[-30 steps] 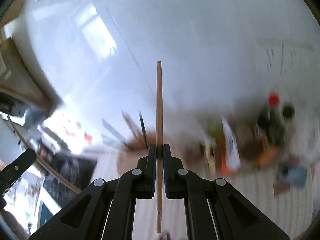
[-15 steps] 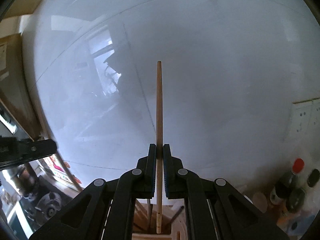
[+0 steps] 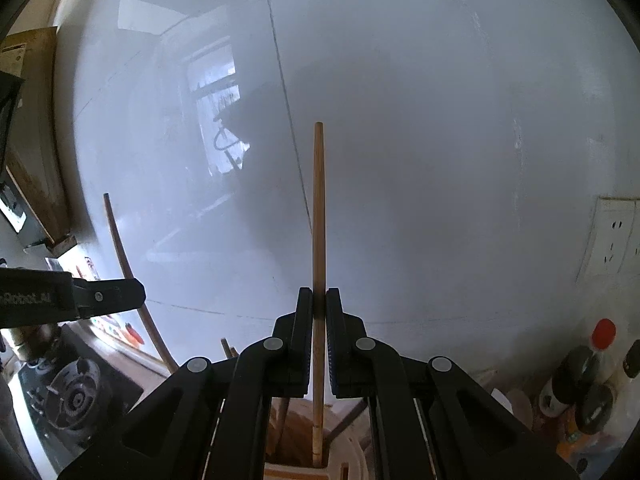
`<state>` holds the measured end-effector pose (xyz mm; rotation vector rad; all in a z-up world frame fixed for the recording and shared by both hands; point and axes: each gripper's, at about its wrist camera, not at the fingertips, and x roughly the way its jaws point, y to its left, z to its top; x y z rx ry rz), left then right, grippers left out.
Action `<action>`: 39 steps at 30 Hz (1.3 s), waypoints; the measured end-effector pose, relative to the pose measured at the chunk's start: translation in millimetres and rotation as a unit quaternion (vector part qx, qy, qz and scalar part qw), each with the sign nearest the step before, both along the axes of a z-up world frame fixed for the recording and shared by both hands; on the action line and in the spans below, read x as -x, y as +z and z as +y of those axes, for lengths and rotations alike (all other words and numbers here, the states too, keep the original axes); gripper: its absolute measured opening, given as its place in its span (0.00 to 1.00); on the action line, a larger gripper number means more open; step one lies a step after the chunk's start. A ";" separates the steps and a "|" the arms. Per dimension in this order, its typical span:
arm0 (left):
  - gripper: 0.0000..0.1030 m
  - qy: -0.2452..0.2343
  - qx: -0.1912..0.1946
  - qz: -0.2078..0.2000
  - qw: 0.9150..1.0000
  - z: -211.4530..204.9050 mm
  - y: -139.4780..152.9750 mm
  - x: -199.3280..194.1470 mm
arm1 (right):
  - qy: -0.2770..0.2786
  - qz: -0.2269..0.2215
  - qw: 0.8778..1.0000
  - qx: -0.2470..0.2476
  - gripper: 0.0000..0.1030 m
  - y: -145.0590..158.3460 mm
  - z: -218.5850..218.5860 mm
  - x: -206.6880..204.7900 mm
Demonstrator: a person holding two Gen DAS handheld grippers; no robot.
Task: Organize utensils
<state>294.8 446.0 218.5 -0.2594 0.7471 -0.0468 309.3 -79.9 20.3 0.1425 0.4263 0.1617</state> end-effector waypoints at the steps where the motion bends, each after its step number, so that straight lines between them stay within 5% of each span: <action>1: 0.09 -0.002 -0.006 0.002 1.000 -1.1 1.4 2.6 | 0.005 0.008 1.000 -0.001 0.07 -2.9 -1.2 -2.7; 4: 0.15 0.003 -0.023 -0.002 1.000 -2.1 5.6 13.5 | 0.008 0.019 1.000 -0.003 0.07 -4.4 -6.8 -1.1; 8: 0.67 0.025 -0.023 -0.009 0.999 3.3 10.9 33.5 | 0.013 0.027 0.999 -0.012 0.19 1.4 -10.0 5.3; 15: 1.00 0.052 -0.089 -0.015 0.995 6.9 2.7 71.2 | -0.007 0.054 0.998 -0.003 0.47 11.8 -15.9 40.2; 20: 1.00 0.063 -0.133 0.009 0.989 2.4 -17.5 87.7 | -0.033 0.098 0.994 0.029 0.86 2.7 -16.1 70.8; 23: 1.00 0.068 -0.142 0.012 0.987 -1.1 -22.8 99.8 | -0.049 0.122 0.990 0.050 0.97 -5.0 -16.4 84.5; 39: 1.00 0.062 -0.126 -0.005 0.990 -16.4 -3.0 185.0 | -0.077 0.131 0.985 0.082 1.00 11.8 -40.4 158.3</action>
